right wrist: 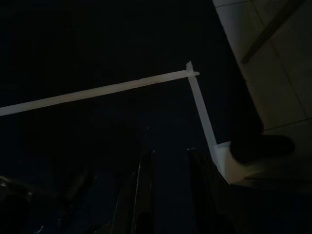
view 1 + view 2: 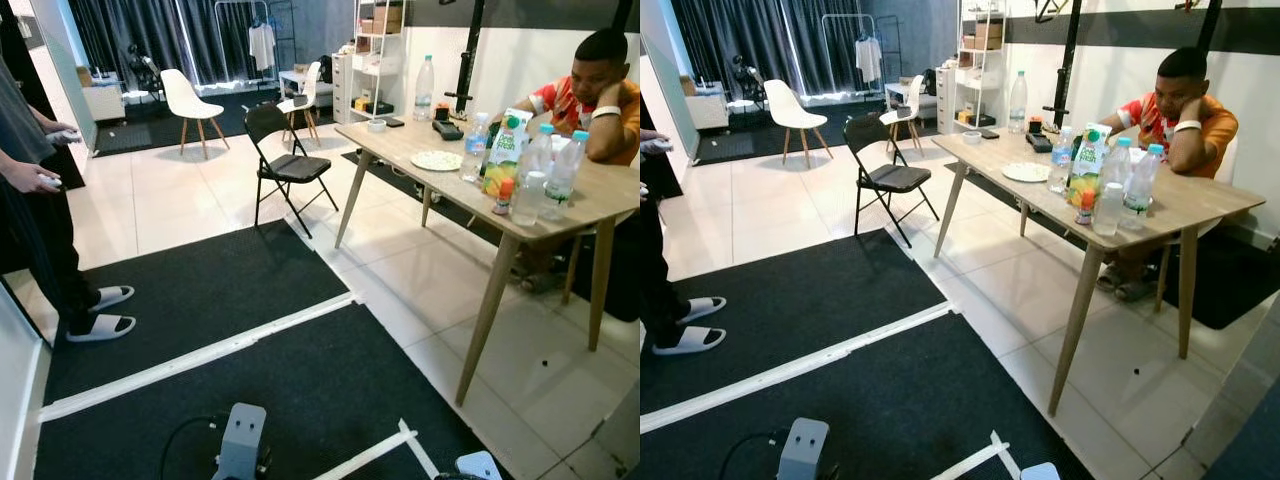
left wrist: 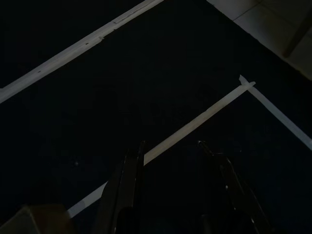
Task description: Restocking fridge
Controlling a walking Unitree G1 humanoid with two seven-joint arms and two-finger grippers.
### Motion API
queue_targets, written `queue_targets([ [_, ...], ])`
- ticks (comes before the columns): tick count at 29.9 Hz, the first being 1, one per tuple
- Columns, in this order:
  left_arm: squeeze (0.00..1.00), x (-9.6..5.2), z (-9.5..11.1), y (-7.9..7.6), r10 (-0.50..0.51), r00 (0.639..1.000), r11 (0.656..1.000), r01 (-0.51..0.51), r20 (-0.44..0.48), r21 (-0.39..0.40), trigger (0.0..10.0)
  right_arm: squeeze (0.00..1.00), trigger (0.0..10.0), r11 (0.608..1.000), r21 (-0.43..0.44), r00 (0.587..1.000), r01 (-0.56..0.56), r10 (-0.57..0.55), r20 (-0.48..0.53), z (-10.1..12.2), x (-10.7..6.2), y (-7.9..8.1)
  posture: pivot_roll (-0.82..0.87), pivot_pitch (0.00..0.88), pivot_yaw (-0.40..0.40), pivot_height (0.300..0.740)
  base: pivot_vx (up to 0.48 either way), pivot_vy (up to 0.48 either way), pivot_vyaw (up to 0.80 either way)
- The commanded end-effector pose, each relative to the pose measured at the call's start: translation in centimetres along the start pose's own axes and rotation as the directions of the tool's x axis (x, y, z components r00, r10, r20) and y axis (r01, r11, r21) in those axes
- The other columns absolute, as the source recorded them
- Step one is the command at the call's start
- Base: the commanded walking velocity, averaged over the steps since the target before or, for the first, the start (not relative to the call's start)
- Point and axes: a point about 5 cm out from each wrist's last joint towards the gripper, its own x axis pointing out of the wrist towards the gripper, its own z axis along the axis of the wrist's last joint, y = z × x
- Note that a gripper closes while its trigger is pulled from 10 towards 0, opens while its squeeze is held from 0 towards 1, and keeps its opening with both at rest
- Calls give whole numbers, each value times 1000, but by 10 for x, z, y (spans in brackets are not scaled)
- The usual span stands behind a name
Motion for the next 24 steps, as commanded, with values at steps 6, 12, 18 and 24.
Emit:
queue_targets([
  [6,0,-1,-2,-4,-14,1000,1000,14,-1,-10,10000,0,10000,1000,-13,1000,-5,5,-7,0,1,2,-40,70,21,740,446,0,0],
  [12,0,-1,-2,-4,-14,1000,1000,14,1,-12,10000,0,10000,1000,-14,1000,-5,5,-8,0,1,2,-40,71,21,740,446,0,0],
  [18,0,-1,-2,-3,-12,1000,1000,12,3,-17,10000,0,10000,1000,-17,1000,-7,7,-6,0,0,2,-41,76,20,740,449,0,0],
  [24,0,-1,-2,-4,-12,1000,1000,12,1,-17,10000,0,10000,1000,-19,1000,-9,9,-3,1,1,1,-32,75,18,740,451,0,0],
])
